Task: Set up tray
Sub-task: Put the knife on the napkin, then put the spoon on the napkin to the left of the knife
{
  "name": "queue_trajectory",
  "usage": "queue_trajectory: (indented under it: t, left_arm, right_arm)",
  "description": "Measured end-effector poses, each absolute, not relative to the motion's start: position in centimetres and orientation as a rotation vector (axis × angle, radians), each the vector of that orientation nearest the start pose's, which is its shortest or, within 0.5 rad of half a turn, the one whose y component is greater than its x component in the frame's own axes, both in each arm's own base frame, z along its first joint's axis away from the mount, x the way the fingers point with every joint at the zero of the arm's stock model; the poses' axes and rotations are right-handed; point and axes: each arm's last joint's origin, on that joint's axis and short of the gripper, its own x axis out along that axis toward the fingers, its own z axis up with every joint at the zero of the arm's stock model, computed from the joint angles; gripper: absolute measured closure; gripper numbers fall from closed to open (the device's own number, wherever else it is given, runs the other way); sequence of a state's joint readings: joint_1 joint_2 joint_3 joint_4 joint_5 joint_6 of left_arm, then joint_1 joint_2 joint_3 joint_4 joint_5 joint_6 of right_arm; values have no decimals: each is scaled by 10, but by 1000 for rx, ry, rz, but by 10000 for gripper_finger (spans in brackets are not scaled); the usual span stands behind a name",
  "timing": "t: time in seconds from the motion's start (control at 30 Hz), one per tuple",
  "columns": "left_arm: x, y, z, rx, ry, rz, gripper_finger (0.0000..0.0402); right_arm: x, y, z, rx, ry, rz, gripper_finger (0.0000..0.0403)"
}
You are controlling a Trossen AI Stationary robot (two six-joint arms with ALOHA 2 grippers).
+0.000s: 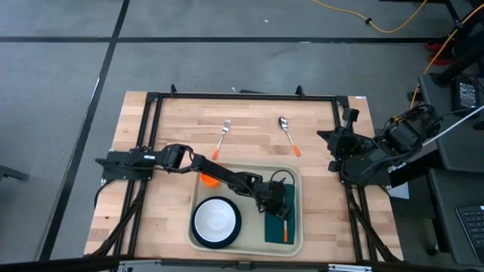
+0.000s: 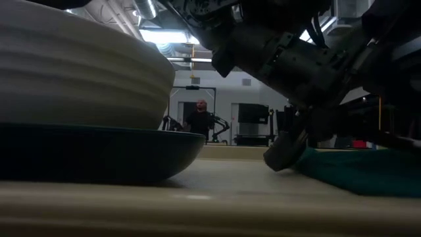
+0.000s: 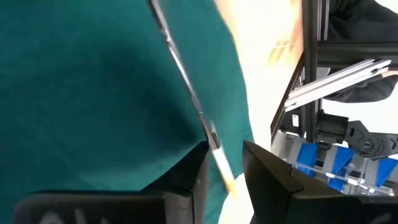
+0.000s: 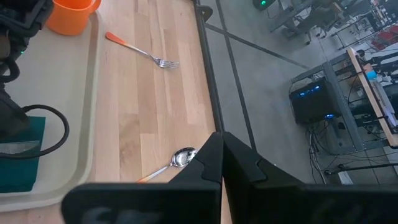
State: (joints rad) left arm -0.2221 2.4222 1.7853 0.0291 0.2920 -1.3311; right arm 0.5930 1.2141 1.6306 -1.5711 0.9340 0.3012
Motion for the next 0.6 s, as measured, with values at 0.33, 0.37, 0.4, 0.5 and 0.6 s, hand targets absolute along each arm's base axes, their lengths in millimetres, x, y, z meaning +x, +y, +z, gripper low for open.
queue_trajectory:
  t: [0.33,0.37,0.4,0.5,0.6]
  left_arm:
    - [518,-121,129,-1257,829,-24,310]
    - [518,-121,129,-1257,829,-20,310]
    - [518,-121,129,-1255,824,-13,310]
    - [518,-120,129,-1252,803,-3,310]
    - [520,-120,132,-1250,762,-11,310]
  right_arm:
    - [147,71,427,-520,770,-417,395]
    - [147,71,427,-520,770,-417,395]
    - [147,71,427,-520,770,-417,395]
    - [147,71,427,-520,770,-416,395]
    - [147,71,427,-520,771,-416,395]
